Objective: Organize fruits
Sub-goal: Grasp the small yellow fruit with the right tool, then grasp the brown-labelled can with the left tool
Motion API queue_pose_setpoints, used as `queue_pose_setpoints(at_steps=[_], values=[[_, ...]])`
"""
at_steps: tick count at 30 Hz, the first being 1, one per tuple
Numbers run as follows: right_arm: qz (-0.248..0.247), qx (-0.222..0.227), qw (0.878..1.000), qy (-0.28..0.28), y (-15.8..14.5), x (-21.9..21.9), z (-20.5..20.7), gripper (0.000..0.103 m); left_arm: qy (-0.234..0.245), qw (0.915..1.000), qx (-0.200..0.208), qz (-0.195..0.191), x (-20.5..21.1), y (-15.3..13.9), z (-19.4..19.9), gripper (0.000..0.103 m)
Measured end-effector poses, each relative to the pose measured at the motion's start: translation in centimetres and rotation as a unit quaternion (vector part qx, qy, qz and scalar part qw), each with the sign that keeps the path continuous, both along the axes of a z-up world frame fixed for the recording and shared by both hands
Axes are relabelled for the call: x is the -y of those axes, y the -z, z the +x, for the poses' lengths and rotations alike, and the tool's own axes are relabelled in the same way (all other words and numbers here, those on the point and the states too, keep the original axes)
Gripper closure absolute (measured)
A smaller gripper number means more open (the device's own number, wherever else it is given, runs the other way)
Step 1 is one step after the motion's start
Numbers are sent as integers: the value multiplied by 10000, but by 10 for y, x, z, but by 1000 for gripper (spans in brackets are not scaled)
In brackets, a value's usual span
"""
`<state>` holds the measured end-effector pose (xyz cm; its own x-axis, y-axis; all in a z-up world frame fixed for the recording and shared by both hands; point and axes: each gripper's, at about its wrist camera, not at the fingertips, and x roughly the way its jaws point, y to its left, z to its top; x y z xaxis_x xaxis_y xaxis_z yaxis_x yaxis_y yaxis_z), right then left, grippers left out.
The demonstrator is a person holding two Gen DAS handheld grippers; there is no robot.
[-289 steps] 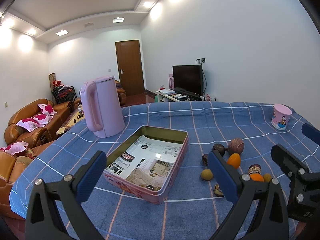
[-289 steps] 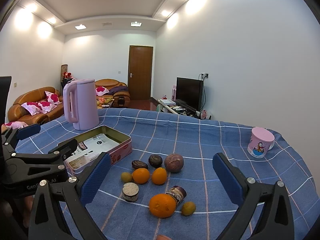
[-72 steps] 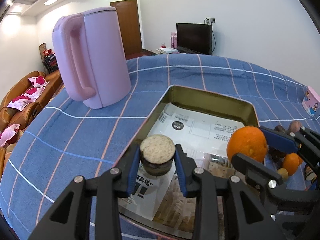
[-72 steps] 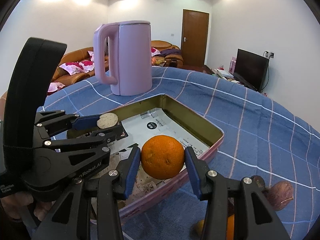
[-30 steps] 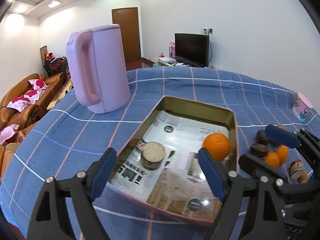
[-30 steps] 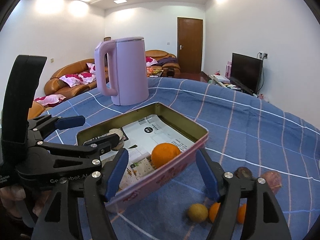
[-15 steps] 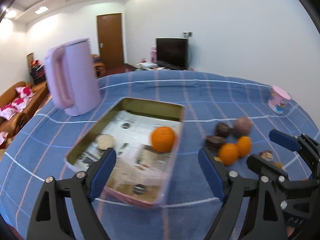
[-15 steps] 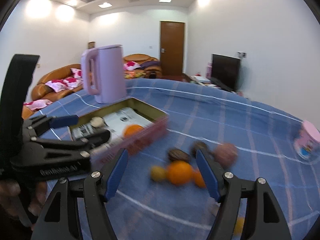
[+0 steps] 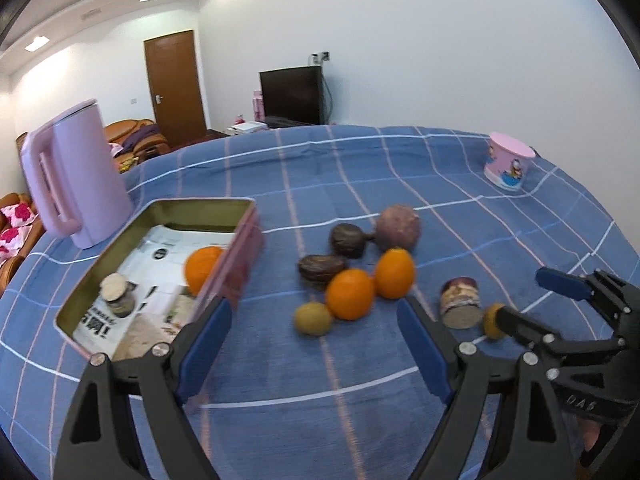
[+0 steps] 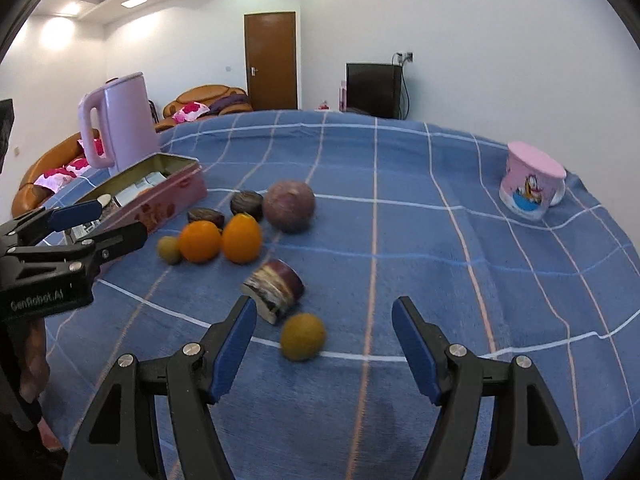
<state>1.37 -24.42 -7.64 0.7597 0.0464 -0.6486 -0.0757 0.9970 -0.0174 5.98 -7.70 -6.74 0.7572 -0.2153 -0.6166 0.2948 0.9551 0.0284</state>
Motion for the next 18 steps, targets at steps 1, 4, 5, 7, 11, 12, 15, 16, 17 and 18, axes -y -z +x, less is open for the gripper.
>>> queue_pose_setpoints(at_steps=[1,4,5,7,11,12,15,16,17,18], values=[[35,-54,10000,-21,2,0,1,32,34,10000,-27,7,4,1,1,16],[137,-218,9996,-69,7,2,4,45,117,9999,-85,10,14,3,2,16],[162,-262,9995,-82,9,2,5,49,127,9999,-88,21,16,4,1,16],[212,-324,9992,-135,10,2,6,49,150,9998,-118,50,20,5,2,16],[160,-567,9979,-278,16,-4,11,54,202,9997,-163,47,25,7,3,16],[182,-612,9974,-324,17,-4,12,56,220,9996,-169,47,26,7,2,16],[315,-670,9965,-394,19,-2,12,70,289,9994,-201,62,31,8,2,16],[348,-630,9967,-386,18,0,11,73,307,9993,-209,64,32,9,2,16],[379,-566,9970,-362,16,2,10,73,356,9991,-219,47,34,8,2,16],[382,-504,9976,-299,15,4,8,73,386,9990,-221,38,36,8,2,16]])
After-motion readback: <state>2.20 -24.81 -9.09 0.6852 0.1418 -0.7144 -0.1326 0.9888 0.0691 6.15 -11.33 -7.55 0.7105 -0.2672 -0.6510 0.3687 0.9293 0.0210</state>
